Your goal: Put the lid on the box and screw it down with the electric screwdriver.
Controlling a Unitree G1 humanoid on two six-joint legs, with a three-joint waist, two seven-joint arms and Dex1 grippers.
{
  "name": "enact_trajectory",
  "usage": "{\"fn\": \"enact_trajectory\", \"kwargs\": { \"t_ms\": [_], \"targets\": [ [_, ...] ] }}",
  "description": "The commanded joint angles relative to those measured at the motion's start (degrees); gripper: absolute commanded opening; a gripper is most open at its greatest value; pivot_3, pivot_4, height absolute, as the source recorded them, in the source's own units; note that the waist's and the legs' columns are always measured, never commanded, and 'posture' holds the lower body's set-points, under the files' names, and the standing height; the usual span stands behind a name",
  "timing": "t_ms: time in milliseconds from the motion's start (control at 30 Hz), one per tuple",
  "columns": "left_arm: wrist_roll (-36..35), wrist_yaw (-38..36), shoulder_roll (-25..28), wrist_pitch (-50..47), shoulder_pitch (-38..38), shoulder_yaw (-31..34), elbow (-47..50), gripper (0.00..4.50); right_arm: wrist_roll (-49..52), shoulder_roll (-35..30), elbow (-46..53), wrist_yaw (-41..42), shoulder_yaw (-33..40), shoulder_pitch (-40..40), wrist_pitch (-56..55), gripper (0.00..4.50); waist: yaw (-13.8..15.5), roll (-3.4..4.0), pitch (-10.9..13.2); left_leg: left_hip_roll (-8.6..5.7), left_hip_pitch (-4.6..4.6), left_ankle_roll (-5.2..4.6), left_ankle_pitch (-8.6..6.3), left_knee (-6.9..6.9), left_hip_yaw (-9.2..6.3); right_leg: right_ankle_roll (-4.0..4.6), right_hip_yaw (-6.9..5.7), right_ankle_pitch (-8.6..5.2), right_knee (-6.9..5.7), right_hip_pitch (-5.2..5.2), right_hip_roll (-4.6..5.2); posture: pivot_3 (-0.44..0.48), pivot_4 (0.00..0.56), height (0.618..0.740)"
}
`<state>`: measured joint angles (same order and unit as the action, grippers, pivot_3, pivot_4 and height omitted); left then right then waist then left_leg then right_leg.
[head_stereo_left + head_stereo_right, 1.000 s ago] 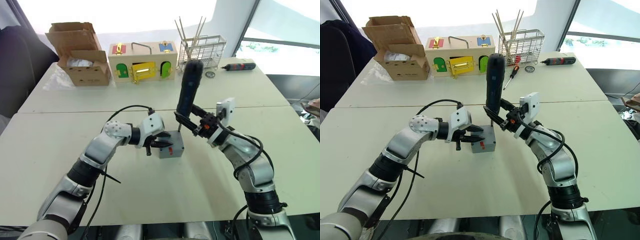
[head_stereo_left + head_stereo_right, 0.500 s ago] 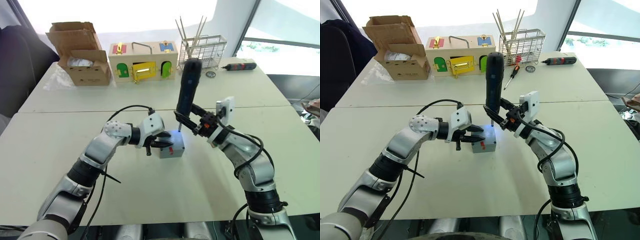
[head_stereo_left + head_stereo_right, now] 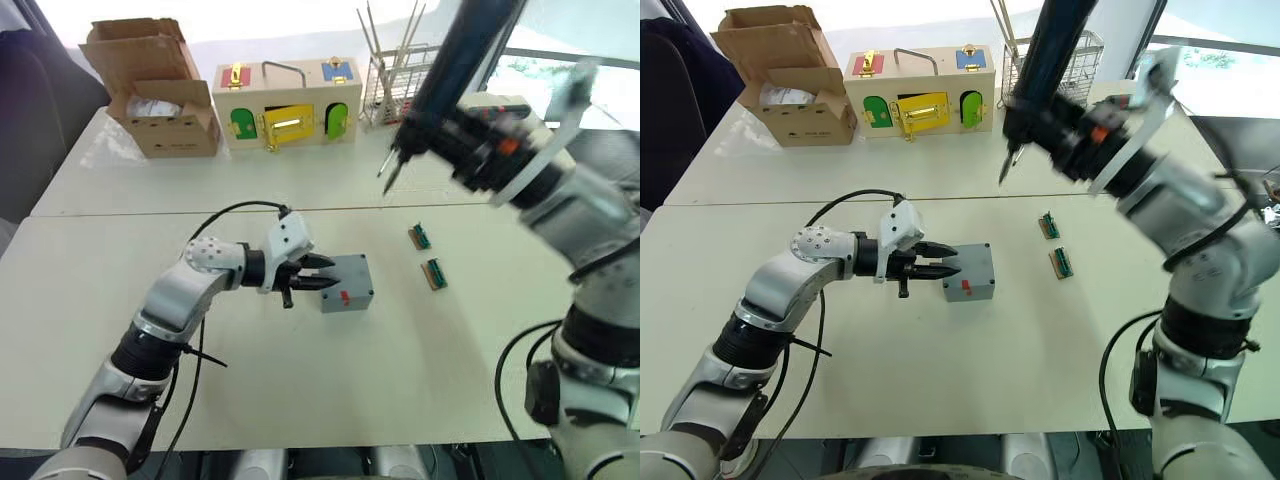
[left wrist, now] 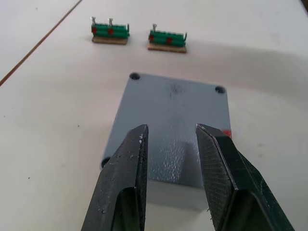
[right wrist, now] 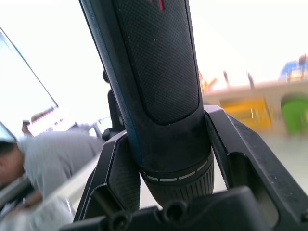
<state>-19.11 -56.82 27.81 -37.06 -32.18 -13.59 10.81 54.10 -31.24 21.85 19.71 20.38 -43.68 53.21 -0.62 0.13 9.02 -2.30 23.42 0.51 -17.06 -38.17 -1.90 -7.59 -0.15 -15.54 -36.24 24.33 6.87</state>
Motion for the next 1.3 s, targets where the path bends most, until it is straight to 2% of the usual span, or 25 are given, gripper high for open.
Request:
{"fn": "enact_trajectory", "kwargs": {
  "t_ms": [33, 133, 267, 333, 400, 500, 633, 733, 833, 1000, 1100, 1167, 1233, 1300],
  "targets": [
    [-2.9, 4.2, -3.3, 0.8, -2.3, 5.4, 0.3, 1.57, 0.3, -1.2, -4.9, -10.8, 4.1, -4.4, 4.5, 1.80, 0.1, -0.09, 0.0, -0.01, 0.01, 0.00, 0.00, -0.04, 0.02, 0.00, 0.01, 0.00, -0.01, -0.01, 0.01, 0.000, 0.150, 0.730],
    [-2.7, 7.5, -5.0, 1.2, -4.2, 7.0, 0.5, 1.57, 0.7, -5.5, -9.1, -13.2, 5.3, -6.7, 9.4, 1.80, 0.3, -0.31, 0.2, -0.05, 0.02, -0.05, 0.08, -0.13, 0.05, 0.03, 0.01, 0.11, 0.00, -0.12, 0.03, 0.000, 0.150, 0.730],
    [-6.0, 4.7, -3.4, -1.5, -4.4, 6.1, 4.6, 1.57, -1.6, -17.1, -14.0, -10.1, 2.2, -7.5, 17.8, 1.80, 0.2, -0.17, 0.5, -0.11, 0.05, -0.17, 0.14, -0.10, 0.13, 0.01, 0.06, 0.17, 0.02, -0.10, 0.06, 0.000, 0.150, 0.730],
    [-8.1, -0.1, -0.9, -2.1, -3.6, 4.1, 7.5, 1.57, -3.3, -26.6, -17.4, -3.7, -2.8, -5.3, 22.9, 1.80, 0.0, -0.12, 0.5, -0.09, 0.08, -0.20, 0.12, -0.02, 0.17, 0.00, 0.06, 0.17, 0.04, -0.03, 0.05, 0.000, 0.150, 0.730],
    [-8.8, -2.8, 0.7, -2.1, -3.1, 2.0, 9.5, 1.57, -3.9, -33.3, -21.0, 1.8, -6.3, -3.4, 27.0, 1.80, 0.1, -0.09, 0.5, -0.07, 0.10, -0.24, 0.10, 0.08, 0.20, 0.00, 0.05, 0.17, 0.06, 0.01, 0.03, 0.000, 0.150, 0.730],
    [-7.4, -4.8, 2.3, -0.6, -2.7, -1.9, 11.8, 1.57, -3.1, -39.0, -26.6, 9.0, -9.8, 0.5, 33.6, 1.80, 0.0, -0.13, 0.6, -0.04, 0.10, -0.32, 0.05, 0.03, 0.25, 0.00, 0.05, 0.17, 0.15, -0.06, 0.01, 0.000, 0.150, 0.730],
    [-8.0, -5.4, 2.4, -0.8, -1.9, -4.2, 14.1, 1.57, -5.5, -45.3, -28.0, 18.4, -18.1, 8.8, 33.9, 1.80, 0.0, -0.08, 0.6, -0.04, 0.06, -0.64, -0.09, -0.15, 0.29, 0.00, 0.11, 0.17, 0.05, -0.08, 0.02, 0.000, 0.150, 0.730],
    [-6.8, -5.7, 3.3, 0.0, 0.0, -5.9, 15.6, 1.57, -7.3, -45.5, -30.7, 23.1, -22.8, 9.3, 33.9, 1.80, -0.4, 0.18, 0.6, -0.04, -0.01, -0.66, -0.07, -0.16, 0.30, 0.00, 0.13, 0.18, -0.03, -0.08, 0.01, 0.000, 0.150, 0.730],
    [-6.4, -5.0, 4.3, 0.0, 1.9, -6.7, 17.1, 1.57, -11.4, -42.1, -35.9, 23.6, -26.5, 5.9, 33.1, 1.80, -0.5, 0.24, 0.6, -0.01, -0.06, -0.64, -0.06, -0.11, 0.35, 0.00, 0.19, 0.18, -0.04, -0.05, -0.04, 0.000, 0.150, 0.730],
    [-6.7, -2.9, 4.5, -1.1, 3.0, -5.9, 18.1, 1.57, -16.4, -37.2, -42.6, 24.1, -28.6, 0.6, 32.4, 1.80, 0.2, 0.19, 0.7, -0.01, -0.01, -0.35, 0.10, -0.13, 0.31, 0.00, 0.17, 0.18, -0.03, -0.04, -0.06, 0.000, 0.150, 0.730],
    [-7.3, -2.0, 4.6, -1.6, 3.5, -5.5, 18.4, 1.57, -18.8, -36.0, -43.3, 25.3, -30.1, 0.2, 31.0, 1.80, 0.9, 0.19, 0.7, -0.05, 0.02, -0.27, 0.14, -0.15, 0.27, -0.01, 0.17, 0.18, -0.01, -0.04, -0.04, 0.000, 0.150, 0.730],
    [-7.5, -1.6, 4.7, -1.7, 3.9, -5.4, 18.5, 1.53, -19.7, -35.2, -43.3, 26.1, -30.6, 0.6, 30.4, 2.82, 1.2, 0.16, 0.7, -0.05, 0.03, -0.26, 0.15, -0.16, 0.28, -0.01, 0.17, 0.18, 0.00, -0.05, -0.04, 0.000, 0.150, 0.730],
    [-7.7, -1.3, 4.8, -1.8, 4.2, -5.5, 18.5, 1.53, -21.2, -34.7, -43.6, 26.2, -30.8, 0.7, 29.5, 3.38, 1.2, 0.15, 0.7, -0.05, 0.02, -0.25, 0.16, -0.23, 0.28, -0.02, 0.16, 0.19, 0.00, -0.09, -0.04, 0.000, 0.150, 0.730],
    [-7.5, -0.9, 4.6, -1.8, 4.4, -5.8, 18.6, 1.53, -22.7, -34.2, -44.5, 26.0, -30.5, 0.6, 28.4, 4.19, 1.2, 0.15, 0.7, -0.05, 0.02, -0.26, 0.15, -0.43, 0.24, -0.07, 0.14, 0.23, -0.03, -0.21, -0.05, 0.000, 0.150, 0.730]
  ]
}}
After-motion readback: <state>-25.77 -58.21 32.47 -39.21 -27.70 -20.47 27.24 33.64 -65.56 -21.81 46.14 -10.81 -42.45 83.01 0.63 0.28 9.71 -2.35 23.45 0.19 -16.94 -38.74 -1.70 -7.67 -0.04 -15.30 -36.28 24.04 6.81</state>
